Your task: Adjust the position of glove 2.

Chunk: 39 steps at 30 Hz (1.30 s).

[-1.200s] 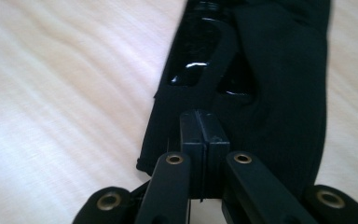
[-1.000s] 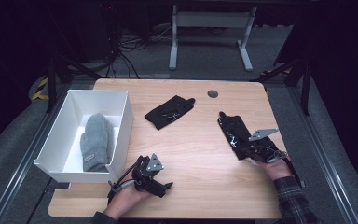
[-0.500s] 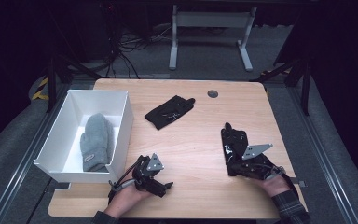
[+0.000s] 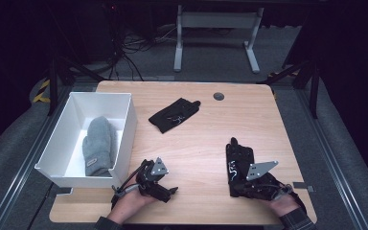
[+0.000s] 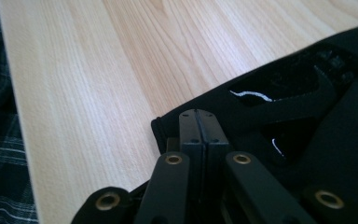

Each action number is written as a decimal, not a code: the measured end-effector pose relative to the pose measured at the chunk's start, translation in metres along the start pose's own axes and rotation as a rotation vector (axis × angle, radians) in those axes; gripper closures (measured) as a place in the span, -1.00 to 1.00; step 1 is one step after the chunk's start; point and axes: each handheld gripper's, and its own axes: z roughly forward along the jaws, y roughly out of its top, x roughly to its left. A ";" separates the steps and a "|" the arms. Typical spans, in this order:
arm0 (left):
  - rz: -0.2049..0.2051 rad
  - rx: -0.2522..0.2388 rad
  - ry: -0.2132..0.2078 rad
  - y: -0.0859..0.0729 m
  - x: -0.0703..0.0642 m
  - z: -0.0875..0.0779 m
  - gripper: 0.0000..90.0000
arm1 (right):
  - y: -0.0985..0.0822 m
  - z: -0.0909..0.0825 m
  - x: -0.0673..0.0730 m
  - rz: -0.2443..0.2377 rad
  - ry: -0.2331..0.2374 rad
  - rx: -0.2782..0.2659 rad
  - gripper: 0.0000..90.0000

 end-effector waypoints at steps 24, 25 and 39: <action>0.000 -0.002 0.000 0.000 0.000 0.000 -1.00 | 0.026 0.022 -0.048 0.046 -0.076 -0.033 1.00; -0.003 -0.003 0.000 0.000 0.000 0.000 -1.00 | 0.028 0.025 -0.041 0.038 -0.058 -0.035 1.00; 0.000 -0.002 0.000 0.000 0.000 0.000 -1.00 | 0.039 0.022 -0.009 -0.007 -0.028 -0.091 0.63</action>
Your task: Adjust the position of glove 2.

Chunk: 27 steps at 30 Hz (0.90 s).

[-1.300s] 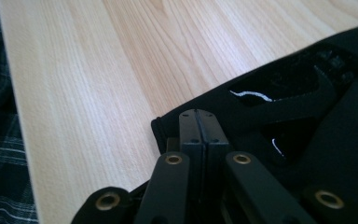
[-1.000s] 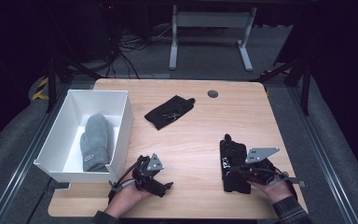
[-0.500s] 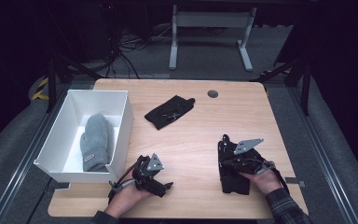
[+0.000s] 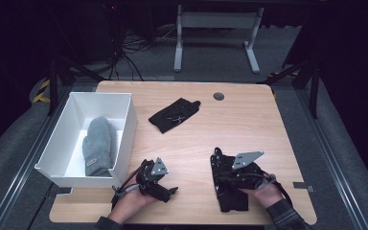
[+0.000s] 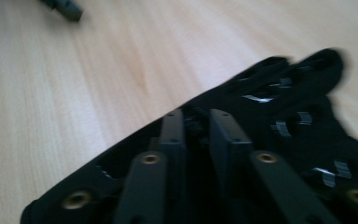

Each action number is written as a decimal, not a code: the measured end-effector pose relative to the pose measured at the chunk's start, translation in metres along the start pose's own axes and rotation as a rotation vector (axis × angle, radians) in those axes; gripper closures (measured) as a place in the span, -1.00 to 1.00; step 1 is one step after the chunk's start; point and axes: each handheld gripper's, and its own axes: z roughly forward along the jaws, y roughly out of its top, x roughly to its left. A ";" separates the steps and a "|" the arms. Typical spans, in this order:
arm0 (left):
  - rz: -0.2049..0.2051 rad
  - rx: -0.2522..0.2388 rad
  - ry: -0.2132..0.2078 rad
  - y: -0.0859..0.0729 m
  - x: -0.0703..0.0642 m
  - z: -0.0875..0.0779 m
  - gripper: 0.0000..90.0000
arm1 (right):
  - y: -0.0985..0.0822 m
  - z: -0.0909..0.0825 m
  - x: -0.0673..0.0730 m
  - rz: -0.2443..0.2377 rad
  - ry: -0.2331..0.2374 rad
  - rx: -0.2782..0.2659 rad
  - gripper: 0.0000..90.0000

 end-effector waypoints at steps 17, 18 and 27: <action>0.011 -0.002 -0.003 0.002 0.001 0.002 -1.00 | -0.069 -0.048 -0.043 0.187 -0.293 -0.065 -0.44; 0.011 -0.001 -0.003 0.002 0.001 0.002 -1.00 | -0.069 -0.048 -0.043 0.187 -0.293 -0.065 -0.44; -0.006 0.037 -0.007 0.012 -0.002 0.002 -0.90 | -0.084 -0.045 -0.049 0.226 -0.336 -0.055 -0.60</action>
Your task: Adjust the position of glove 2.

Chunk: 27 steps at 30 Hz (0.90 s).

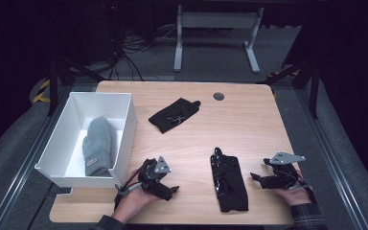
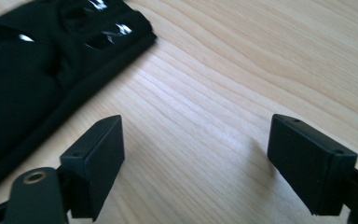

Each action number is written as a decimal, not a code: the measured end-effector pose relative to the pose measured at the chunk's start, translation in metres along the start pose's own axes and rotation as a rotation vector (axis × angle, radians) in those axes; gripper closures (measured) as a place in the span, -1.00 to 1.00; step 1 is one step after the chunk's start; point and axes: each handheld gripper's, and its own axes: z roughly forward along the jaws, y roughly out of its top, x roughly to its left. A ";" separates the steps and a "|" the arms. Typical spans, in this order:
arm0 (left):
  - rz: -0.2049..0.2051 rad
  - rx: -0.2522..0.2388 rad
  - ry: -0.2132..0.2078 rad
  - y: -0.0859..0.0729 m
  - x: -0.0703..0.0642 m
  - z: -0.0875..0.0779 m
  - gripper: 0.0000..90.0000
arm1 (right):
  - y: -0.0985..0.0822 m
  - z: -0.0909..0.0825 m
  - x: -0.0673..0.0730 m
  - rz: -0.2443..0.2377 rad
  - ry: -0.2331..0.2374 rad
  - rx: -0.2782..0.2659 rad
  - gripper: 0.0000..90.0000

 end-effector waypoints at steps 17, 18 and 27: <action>-0.014 -0.058 0.022 0.051 0.027 -0.009 -0.30 | -0.005 0.001 -0.006 0.039 0.015 -0.029 -0.68; -0.012 -0.058 0.026 0.054 0.028 -0.008 -0.29 | -0.005 0.001 -0.006 0.040 0.016 -0.029 -0.68; -0.017 -0.080 0.081 0.082 0.052 0.004 0.07 | -0.004 0.001 -0.005 0.028 0.003 -0.023 -0.68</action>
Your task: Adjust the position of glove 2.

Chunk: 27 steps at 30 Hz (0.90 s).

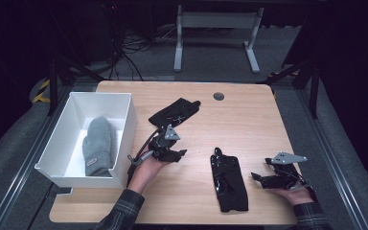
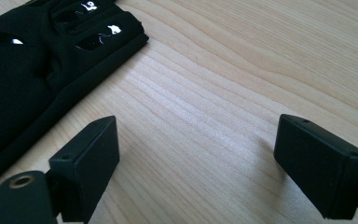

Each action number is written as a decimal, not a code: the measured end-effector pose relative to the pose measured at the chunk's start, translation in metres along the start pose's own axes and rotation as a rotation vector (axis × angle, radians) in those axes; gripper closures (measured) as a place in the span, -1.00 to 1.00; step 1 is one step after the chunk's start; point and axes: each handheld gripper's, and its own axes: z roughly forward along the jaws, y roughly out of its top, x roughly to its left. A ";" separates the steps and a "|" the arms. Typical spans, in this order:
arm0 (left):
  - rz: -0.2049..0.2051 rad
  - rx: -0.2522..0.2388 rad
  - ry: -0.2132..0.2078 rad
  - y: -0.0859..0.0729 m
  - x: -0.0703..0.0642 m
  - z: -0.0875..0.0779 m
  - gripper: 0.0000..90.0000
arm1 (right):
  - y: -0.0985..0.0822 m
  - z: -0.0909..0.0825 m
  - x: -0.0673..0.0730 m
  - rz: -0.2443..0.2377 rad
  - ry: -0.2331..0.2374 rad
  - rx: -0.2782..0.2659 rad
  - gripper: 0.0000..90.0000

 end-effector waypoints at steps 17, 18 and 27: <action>-0.123 0.076 0.169 0.035 0.081 0.048 1.00 | 0.000 0.000 0.000 0.000 0.000 0.000 -0.68; -0.123 0.076 0.169 0.035 0.081 0.048 1.00 | 0.000 0.000 0.000 0.000 0.000 0.000 -0.68; -0.184 0.125 0.125 0.025 0.085 0.064 1.00 | 0.000 0.000 0.000 0.000 0.001 -0.001 -0.68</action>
